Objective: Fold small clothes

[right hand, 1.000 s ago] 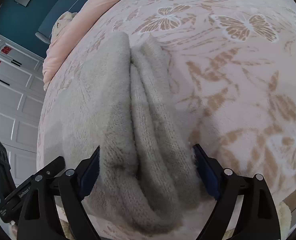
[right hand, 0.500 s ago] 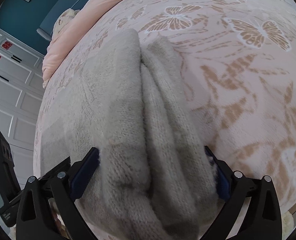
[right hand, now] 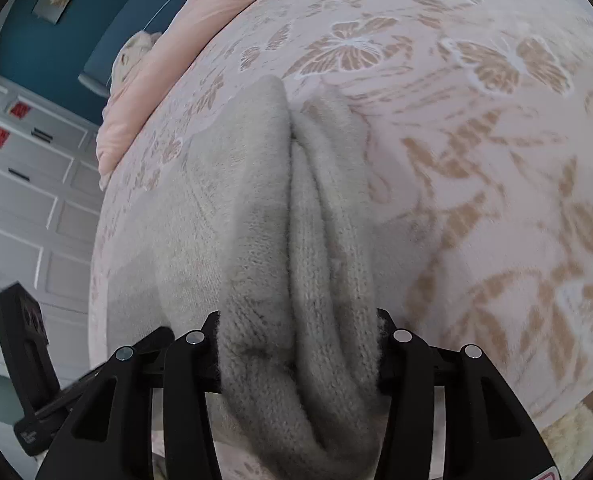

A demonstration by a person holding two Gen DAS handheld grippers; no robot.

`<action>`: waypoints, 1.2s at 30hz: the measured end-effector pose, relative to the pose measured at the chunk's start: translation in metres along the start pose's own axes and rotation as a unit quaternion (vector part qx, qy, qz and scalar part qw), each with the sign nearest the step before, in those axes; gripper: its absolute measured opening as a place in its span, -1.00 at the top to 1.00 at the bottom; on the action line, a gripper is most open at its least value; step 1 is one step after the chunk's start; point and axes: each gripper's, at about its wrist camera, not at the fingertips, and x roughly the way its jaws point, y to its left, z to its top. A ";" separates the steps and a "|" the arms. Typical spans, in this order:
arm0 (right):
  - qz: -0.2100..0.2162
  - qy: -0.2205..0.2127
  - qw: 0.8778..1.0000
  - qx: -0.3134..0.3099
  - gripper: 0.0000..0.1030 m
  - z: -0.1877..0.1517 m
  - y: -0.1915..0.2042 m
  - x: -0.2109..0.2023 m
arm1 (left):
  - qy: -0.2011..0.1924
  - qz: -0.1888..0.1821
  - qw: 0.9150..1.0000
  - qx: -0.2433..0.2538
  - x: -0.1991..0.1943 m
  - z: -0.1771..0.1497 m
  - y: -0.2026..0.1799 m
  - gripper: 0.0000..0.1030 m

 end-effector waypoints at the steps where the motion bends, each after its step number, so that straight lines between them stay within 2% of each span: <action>1: 0.004 0.003 1.000 0.007 0.02 0.000 -0.002 0.000 | 0.000 0.001 1.000 -0.002 -0.001 -0.001 0.001 -0.76; 2: 0.006 0.005 1.000 0.011 -0.05 0.000 -0.003 0.000 | -0.001 0.003 1.000 -0.004 -0.003 -0.002 0.002 -0.75; 6: -0.015 -0.009 1.000 0.010 -0.07 -0.002 0.000 -0.012 | -0.014 0.004 1.000 -0.009 -0.019 -0.007 0.008 -0.76; 10: -0.051 -0.048 0.997 -0.043 -0.33 -0.007 0.013 -0.036 | -0.035 0.010 0.999 -0.019 -0.035 -0.015 0.022 -0.79; 12: -0.054 -0.041 0.996 -0.062 -0.33 -0.008 0.017 -0.032 | -0.035 0.013 0.999 -0.029 -0.038 -0.018 0.027 -0.79; 13: -0.060 -0.039 0.995 -0.068 -0.22 -0.009 0.019 -0.028 | -0.033 0.011 0.999 -0.033 -0.038 -0.019 0.028 -0.79; 14: -0.057 -0.034 0.995 -0.074 0.31 -0.010 0.021 -0.024 | -0.031 0.008 0.999 -0.037 -0.038 -0.020 0.029 -0.79; 16: -0.056 -0.033 0.994 -0.090 0.47 -0.009 0.025 -0.022 | -0.032 0.012 0.999 -0.037 -0.039 -0.021 0.027 -0.79; 19: -0.041 -0.074 0.991 -0.102 0.49 -0.009 0.032 -0.045 | -0.039 0.009 0.999 -0.027 -0.043 -0.021 0.025 -0.80; 21: -0.055 -0.066 0.991 -0.105 0.37 -0.008 0.024 -0.040 | -0.047 0.007 0.998 -0.028 -0.042 -0.020 0.025 -0.84; 23: -0.070 -0.013 0.993 -0.095 -0.03 -0.009 0.007 -0.015 | -0.042 0.000 0.998 -0.043 -0.033 -0.018 0.028 -0.84; 26: -0.069 -0.035 0.994 -0.076 -0.37 -0.010 0.003 -0.023 | -0.018 -0.024 0.997 -0.070 -0.015 -0.016 0.034 -0.87; 28: -0.070 -0.035 0.994 -0.072 -0.49 -0.009 0.002 -0.020 | -0.014 -0.031 0.997 -0.076 -0.008 -0.016 0.035 -0.91; 29: -0.065 -0.021 0.996 -0.065 -0.51 -0.009 0.000 -0.013 | -0.012 -0.038 0.997 -0.072 -0.002 -0.016 0.034 -0.91; 30: -0.039 0.004 0.998 -0.044 -0.52 -0.007 -0.006 -0.001 | -0.007 -0.043 0.997 -0.068 0.004 -0.015 0.032 -0.91; 31: -0.018 0.009 1.000 -0.021 -0.54 -0.007 -0.012 0.005 | -0.002 -0.047 0.997 -0.068 0.010 -0.015 0.031 -0.91; 33: 0.006 -0.001 1.000 0.007 -0.23 -0.007 -0.017 0.007 | 0.009 -0.063 0.995 -0.080 0.017 -0.013 0.031 -0.91; 34: 0.018 -0.002 1.000 0.009 0.13 -0.006 -0.015 0.007 | 0.014 -0.066 0.994 -0.082 0.017 -0.012 0.030 -0.87; 35: 0.033 -0.006 0.999 0.010 0.26 -0.003 -0.009 0.000 | 0.014 -0.072 0.994 -0.077 0.013 -0.010 0.026 -0.58; 36: 0.034 -0.014 0.999 -0.002 0.29 -0.001 -0.001 -0.008 | 0.013 -0.060 0.996 -0.064 0.007 -0.007 0.021 -0.41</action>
